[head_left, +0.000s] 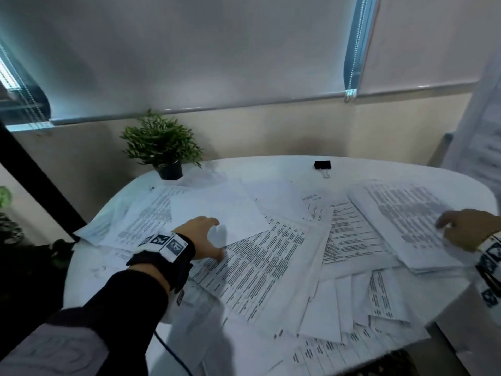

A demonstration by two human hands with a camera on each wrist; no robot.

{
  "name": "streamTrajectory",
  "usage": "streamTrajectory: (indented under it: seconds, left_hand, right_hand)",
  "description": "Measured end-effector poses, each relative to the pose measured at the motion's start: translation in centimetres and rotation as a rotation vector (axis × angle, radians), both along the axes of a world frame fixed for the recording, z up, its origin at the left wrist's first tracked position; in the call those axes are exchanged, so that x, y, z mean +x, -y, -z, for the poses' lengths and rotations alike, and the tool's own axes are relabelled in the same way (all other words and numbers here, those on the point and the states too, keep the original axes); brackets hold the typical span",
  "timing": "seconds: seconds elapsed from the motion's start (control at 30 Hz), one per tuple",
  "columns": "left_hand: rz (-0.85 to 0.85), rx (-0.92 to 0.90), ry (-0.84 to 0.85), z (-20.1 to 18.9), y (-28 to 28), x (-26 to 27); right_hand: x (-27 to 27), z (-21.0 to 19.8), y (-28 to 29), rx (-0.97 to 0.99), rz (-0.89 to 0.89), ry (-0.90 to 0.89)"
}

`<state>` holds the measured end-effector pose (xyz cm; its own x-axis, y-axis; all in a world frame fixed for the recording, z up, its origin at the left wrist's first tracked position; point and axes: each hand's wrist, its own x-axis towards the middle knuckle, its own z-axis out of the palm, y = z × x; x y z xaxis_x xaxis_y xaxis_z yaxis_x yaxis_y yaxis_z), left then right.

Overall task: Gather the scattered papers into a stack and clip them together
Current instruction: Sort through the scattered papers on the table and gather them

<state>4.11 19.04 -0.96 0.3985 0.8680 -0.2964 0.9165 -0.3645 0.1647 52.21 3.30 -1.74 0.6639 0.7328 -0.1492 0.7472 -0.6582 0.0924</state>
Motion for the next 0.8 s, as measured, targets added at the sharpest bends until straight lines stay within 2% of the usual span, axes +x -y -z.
streamTrajectory:
  seconds: [0.07,0.13,0.27,0.37,0.43,0.5,0.57,0.67,0.73,0.8]
  left_hand:
    - [0.024,0.022,-0.084,0.6,0.0,0.3]
    - [0.036,0.108,-0.133,0.8,0.1,0.4]
    - [0.186,0.261,-0.314,0.9,0.9,1.0]
    - [0.200,0.341,-0.322,-0.9,1.9,1.5]
    - [0.192,0.417,-0.210,-3.5,2.4,1.4]
    - [0.287,0.567,-0.025,-6.8,2.9,1.1]
    - [0.384,0.667,0.222,-10.6,4.3,1.0]
    - [0.435,0.629,0.488,-15.0,6.3,1.1]
    - [0.348,0.636,0.617,-16.4,6.7,1.2]
    - [0.245,0.713,0.616,-16.4,6.0,0.9]
  right_hand:
    - [-2.7,-0.6,0.1,-0.113,-0.068,0.006]
    - [-3.5,0.2,0.3,-0.144,-0.095,0.019]
    - [-4.9,-0.4,1.2,-0.218,-0.081,0.034]
    - [-6.2,-1.4,1.7,-0.237,-0.123,-0.019]
    - [-7.5,-2.3,1.7,-0.102,-0.173,-0.113]
    - [-9.7,-3.3,1.7,0.226,-0.341,-0.216]
    - [-13.5,-4.5,1.8,0.504,-0.553,-0.421]
    - [-19.9,-6.8,1.5,0.630,-0.737,-0.702]
    - [-22.4,-8.1,1.4,0.662,-0.797,-0.857]
    - [-23.7,-9.2,1.3,0.622,-0.849,-1.225]
